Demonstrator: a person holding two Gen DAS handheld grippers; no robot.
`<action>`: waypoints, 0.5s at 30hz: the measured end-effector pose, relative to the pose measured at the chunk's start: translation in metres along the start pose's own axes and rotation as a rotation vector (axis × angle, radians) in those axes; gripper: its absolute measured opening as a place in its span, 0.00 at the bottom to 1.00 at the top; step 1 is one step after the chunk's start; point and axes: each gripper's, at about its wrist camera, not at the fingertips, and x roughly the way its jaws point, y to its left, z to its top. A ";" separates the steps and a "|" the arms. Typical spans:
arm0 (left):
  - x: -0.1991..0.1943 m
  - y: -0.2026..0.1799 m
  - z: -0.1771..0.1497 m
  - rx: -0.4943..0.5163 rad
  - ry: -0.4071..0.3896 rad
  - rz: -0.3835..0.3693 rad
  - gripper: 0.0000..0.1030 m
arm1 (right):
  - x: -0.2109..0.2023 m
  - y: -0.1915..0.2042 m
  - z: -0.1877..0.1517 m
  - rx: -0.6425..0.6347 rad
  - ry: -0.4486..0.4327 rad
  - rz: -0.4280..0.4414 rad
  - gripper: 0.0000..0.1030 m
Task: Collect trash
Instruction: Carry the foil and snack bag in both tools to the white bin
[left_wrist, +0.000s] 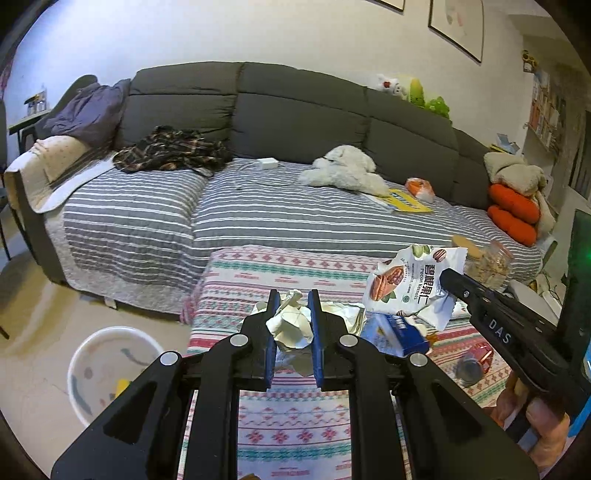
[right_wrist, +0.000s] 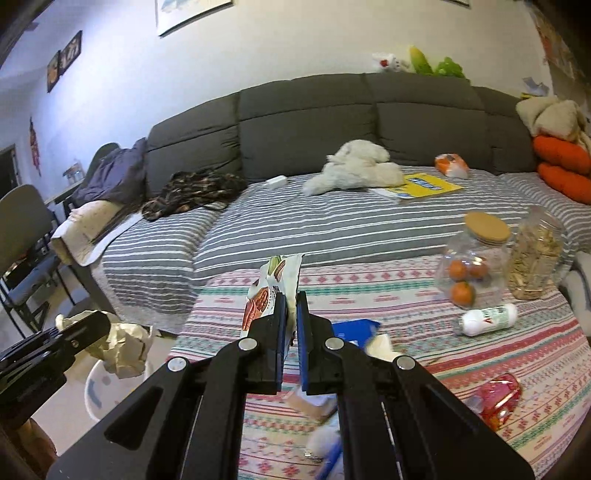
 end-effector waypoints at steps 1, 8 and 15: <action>-0.001 0.005 0.000 -0.003 0.001 0.008 0.14 | 0.001 0.007 -0.001 -0.006 0.002 0.011 0.06; -0.012 0.034 -0.002 -0.027 0.004 0.054 0.14 | 0.001 0.042 -0.006 -0.046 0.003 0.066 0.06; -0.020 0.071 -0.006 -0.049 0.014 0.137 0.14 | 0.005 0.073 -0.013 -0.066 0.026 0.130 0.06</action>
